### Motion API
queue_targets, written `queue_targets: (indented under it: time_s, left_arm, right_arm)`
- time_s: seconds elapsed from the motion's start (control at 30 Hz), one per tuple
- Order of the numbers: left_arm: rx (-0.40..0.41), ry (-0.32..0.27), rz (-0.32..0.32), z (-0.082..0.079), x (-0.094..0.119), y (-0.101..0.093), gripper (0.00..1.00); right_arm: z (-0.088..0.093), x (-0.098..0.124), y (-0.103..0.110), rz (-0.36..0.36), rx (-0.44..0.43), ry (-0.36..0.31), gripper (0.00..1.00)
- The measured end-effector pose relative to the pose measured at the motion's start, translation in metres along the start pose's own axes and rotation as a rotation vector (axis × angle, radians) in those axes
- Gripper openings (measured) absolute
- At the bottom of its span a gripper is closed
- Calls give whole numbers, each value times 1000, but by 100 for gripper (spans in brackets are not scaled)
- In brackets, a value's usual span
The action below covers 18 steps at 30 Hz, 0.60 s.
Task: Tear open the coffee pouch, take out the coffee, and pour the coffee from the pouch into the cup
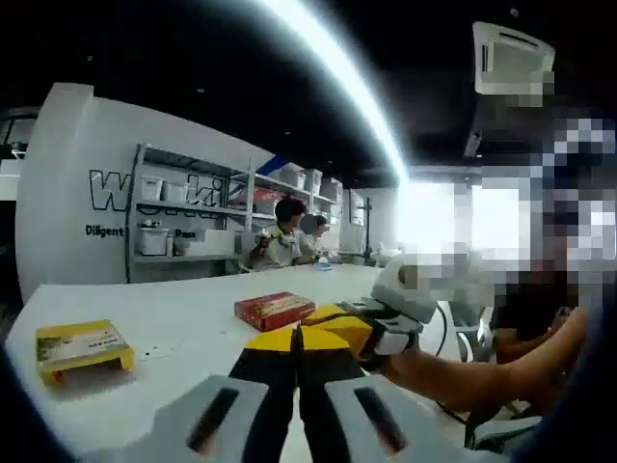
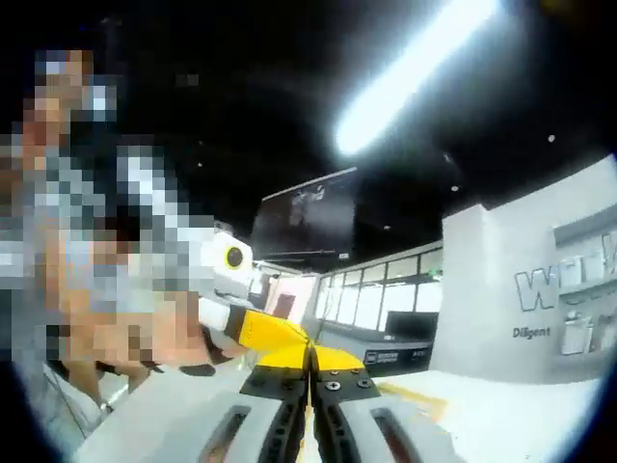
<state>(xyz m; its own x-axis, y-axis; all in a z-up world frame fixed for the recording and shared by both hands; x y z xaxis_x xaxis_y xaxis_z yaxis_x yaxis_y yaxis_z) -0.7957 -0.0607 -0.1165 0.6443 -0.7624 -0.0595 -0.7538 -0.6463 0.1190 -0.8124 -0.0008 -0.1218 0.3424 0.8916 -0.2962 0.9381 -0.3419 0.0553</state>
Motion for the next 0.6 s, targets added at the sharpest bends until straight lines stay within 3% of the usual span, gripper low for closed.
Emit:
queue_targets:
  time_s: [0.23, 0.37, 0.43, 0.6]
  left_arm:
    - [149, -90, -91, 12, -9, 9, 1]
    - [254, -155, -142, 20, -17, 22, 1]
    - [332, -179, -112, 20, -19, 24, 1]
    - [263, -168, -126, 16, -27, 23, 1]
  right_arm:
    - [10, -3, -9, 181, -8, -51, 1]
    - [13, -2, -15, 227, -34, -58, 0]
    - [12, 0, -17, 231, -56, -70, 0]
    - [9, 5, -25, 215, -106, -84, 0]
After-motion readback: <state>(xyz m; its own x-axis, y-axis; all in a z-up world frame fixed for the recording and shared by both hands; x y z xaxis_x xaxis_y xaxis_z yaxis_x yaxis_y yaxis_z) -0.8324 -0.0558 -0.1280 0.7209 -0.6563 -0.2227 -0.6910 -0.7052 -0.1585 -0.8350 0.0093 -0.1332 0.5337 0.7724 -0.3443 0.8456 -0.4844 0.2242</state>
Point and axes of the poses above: the point that each gripper's makers call its tool centre point, and the gripper's own axes: x roughly backward along the fingers, y roughly to its left, z roughly out of its underside, the point moved 3 cm from there along x, roughly backward along the fingers, and after that the axes turned 14 degrees about -x, right-handed, at the moved point
